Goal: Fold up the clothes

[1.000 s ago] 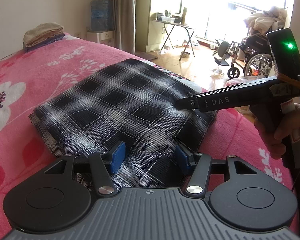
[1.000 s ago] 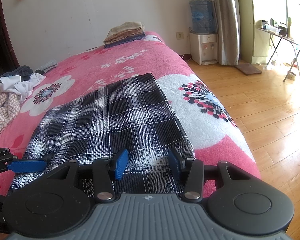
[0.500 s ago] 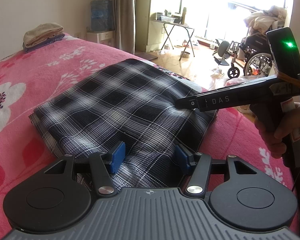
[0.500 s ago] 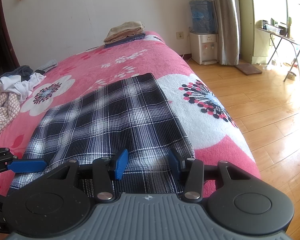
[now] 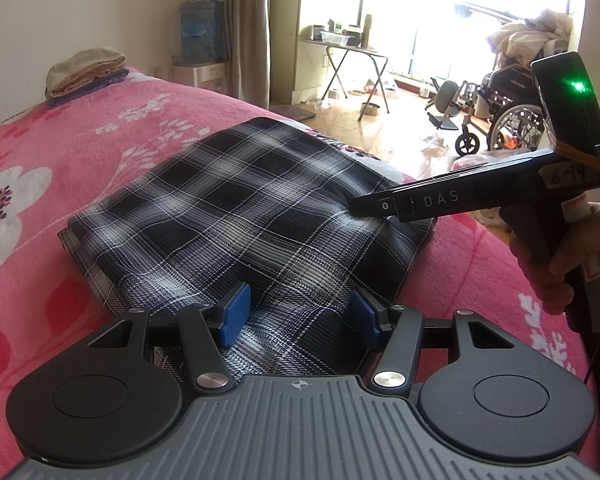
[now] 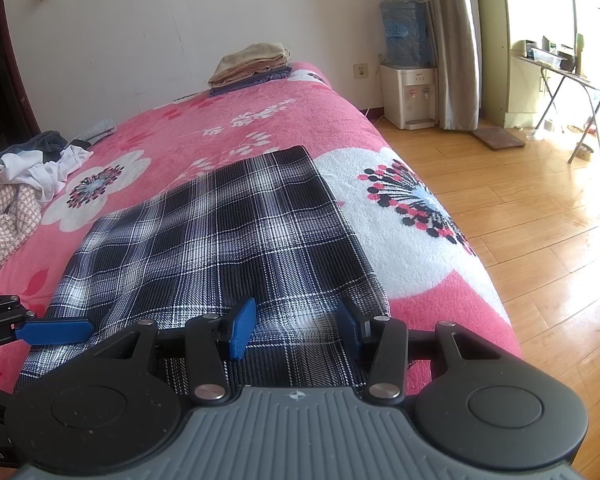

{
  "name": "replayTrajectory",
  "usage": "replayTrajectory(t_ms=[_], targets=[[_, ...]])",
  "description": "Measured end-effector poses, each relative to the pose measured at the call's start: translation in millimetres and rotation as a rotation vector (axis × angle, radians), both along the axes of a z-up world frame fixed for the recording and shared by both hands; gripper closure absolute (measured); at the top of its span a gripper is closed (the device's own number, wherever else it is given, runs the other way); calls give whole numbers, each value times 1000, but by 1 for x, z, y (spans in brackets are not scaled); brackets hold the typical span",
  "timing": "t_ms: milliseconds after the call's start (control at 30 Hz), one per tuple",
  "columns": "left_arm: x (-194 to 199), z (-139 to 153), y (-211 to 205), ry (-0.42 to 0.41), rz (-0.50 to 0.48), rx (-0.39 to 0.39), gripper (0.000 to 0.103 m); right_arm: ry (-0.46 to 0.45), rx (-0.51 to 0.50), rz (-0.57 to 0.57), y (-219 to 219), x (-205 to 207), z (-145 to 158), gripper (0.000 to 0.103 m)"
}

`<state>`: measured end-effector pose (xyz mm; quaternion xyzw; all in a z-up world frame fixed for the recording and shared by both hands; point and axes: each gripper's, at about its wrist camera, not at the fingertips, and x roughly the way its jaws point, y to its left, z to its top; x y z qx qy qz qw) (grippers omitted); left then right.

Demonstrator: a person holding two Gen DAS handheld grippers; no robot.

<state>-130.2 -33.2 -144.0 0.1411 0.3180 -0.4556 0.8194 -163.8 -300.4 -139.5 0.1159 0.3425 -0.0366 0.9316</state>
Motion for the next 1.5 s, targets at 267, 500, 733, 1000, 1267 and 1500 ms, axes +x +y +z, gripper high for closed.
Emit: replayTrajectory(t_ms=[267,500,733,1000,1267,1500], targets=[[1,0,-1,0,-2,0,47,-1,0,-1,0,0,0,55],[0,-1,-1,-4,-2,1,47,-1,1,-2,0,0,0,55],[0,0,0,-5,-3,2,47,-2,0,-3,0,-1,0,55],[0,0,0,-7,-6,5,47,-1,0,-4,0,0,0,55],[3,8,3,-7,-8,6,46,5,8,-6,-1,0,2,55],[30,41,16,22,73,-86,34,17,60,1,-11,14,35,55]])
